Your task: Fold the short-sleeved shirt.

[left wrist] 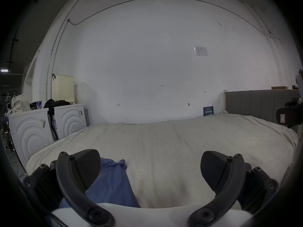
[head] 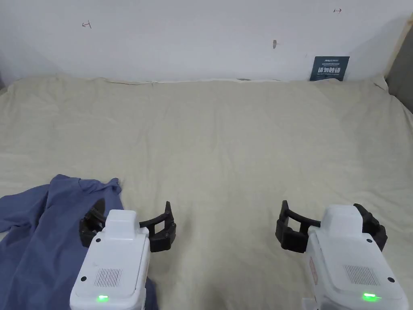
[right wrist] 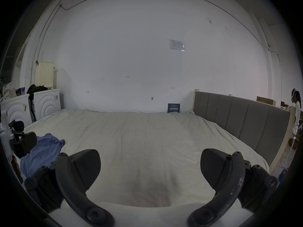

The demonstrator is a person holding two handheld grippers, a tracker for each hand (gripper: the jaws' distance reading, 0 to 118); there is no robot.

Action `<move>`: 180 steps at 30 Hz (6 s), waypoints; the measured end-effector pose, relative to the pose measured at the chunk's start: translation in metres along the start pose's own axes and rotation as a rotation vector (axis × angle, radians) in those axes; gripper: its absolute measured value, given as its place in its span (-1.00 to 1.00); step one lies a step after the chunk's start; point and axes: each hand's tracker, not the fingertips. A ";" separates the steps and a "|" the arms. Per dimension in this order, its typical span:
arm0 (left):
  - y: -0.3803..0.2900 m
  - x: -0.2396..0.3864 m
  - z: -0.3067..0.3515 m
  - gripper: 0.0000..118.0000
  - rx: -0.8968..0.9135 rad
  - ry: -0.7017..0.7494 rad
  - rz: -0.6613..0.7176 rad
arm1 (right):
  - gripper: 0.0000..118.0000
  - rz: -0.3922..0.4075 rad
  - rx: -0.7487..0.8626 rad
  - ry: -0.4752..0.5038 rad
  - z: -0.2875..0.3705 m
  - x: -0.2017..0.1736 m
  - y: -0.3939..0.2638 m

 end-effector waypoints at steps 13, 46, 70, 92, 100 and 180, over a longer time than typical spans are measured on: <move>0.009 -0.053 -0.020 1.00 -0.062 -0.259 1.201 | 1.00 0.857 0.274 -0.391 0.005 -0.046 0.008; 0.027 0.005 -0.003 1.00 0.033 0.024 -0.026 | 1.00 0.020 0.041 -0.015 0.003 0.007 0.020; 0.033 0.002 0.000 1.00 0.051 0.040 -0.035 | 1.00 0.030 0.039 -0.013 0.005 0.006 0.022; 0.041 -0.026 0.004 -1.00 -0.007 0.037 0.021 | -0.98 0.041 0.017 0.073 -0.006 -0.012 0.029; 0.032 -0.110 0.034 -1.00 -0.037 0.249 0.003 | -0.98 0.057 0.044 0.286 -0.023 -0.094 0.040; 0.199 0.126 -0.122 -0.96 -0.283 -0.685 0.042 | -0.98 -0.023 0.069 0.014 0.013 0.078 0.043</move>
